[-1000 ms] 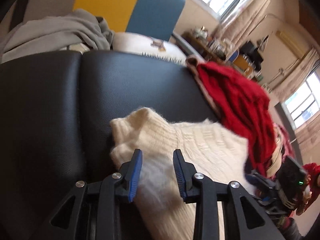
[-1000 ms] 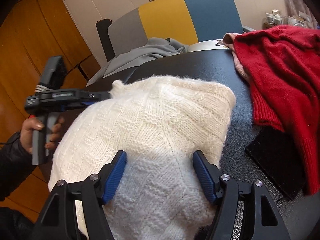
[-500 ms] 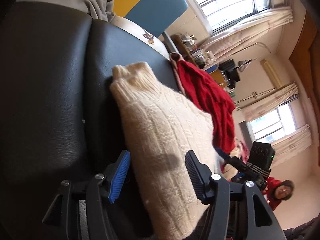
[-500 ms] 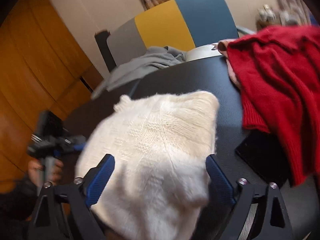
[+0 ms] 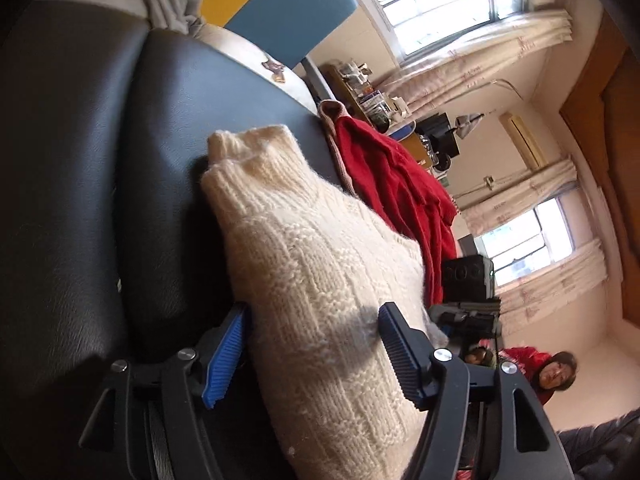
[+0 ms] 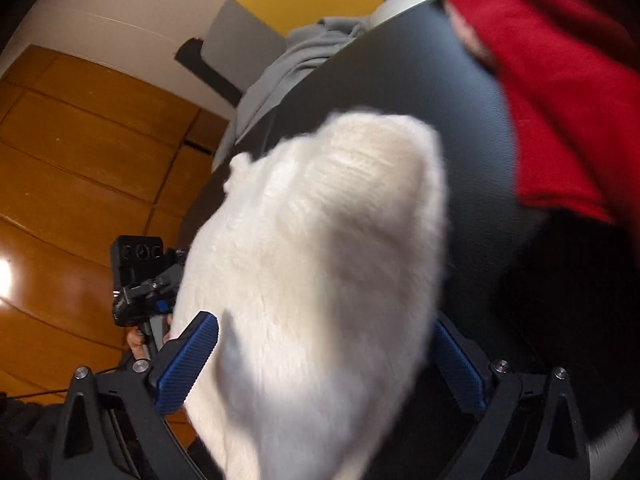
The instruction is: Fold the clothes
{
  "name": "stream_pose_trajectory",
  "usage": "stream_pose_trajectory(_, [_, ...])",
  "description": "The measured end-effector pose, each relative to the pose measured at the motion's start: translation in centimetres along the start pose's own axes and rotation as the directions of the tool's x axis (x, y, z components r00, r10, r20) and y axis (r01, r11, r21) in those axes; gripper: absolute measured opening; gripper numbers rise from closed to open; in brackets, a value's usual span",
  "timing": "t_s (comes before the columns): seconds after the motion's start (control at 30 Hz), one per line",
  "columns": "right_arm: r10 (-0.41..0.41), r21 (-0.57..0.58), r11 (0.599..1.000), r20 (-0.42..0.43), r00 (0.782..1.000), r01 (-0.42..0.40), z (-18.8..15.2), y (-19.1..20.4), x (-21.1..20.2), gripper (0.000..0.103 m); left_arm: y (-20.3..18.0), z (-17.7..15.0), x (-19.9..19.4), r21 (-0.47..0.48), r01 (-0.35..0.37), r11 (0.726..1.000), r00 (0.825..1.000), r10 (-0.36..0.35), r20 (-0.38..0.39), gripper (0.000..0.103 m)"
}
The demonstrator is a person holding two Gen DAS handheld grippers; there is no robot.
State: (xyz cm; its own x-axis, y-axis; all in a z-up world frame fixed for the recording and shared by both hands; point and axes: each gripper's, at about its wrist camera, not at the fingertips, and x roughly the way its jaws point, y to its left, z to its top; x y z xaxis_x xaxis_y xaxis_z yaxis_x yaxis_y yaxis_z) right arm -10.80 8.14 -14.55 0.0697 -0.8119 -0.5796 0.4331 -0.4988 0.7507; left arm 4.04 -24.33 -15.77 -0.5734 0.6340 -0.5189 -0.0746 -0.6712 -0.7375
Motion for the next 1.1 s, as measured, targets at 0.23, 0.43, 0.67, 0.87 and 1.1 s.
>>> stream_pose_trajectory(0.23, [0.042, -0.069, 0.997, 0.001, 0.999, -0.042, -1.4, 0.8, 0.7, 0.103, 0.3, 0.1, 1.0, 0.022, 0.050, 0.999, 0.997, -0.048, -0.059, 0.067])
stream_pose_trajectory(0.43, [0.006, -0.071, 0.997, 0.004, 1.000, -0.006, -2.2, 1.3, 0.9, 0.102, 0.9, 0.0, 2.3, -0.007, 0.100, 0.995, 0.991, -0.100, -0.091, 0.082])
stream_pose_trajectory(0.67, [-0.055, -0.095, 0.994, 0.054, 0.997, 0.060, -3.8, 2.0, 0.7, 0.065, -1.3, -1.1, 2.0, 0.064, -0.007, 0.998, 0.998, 0.011, -0.061, 0.056])
stream_pose_trajectory(0.87, [0.013, -0.107, 0.994, 0.056, 0.998, -0.007, -5.9, 3.8, 1.7, 0.057, -3.0, -4.1, -3.1, 0.092, -0.096, 0.991, 0.995, 0.091, 0.049, 0.052])
stream_pose_trajectory(1.1, [0.164, -0.211, 0.961, -0.081, 0.983, -0.178, -7.3, 10.2, 7.4, 0.054, -4.6, -8.2, -12.4, 0.097, -0.189, 0.977, 0.960, 0.164, 0.227, 0.051])
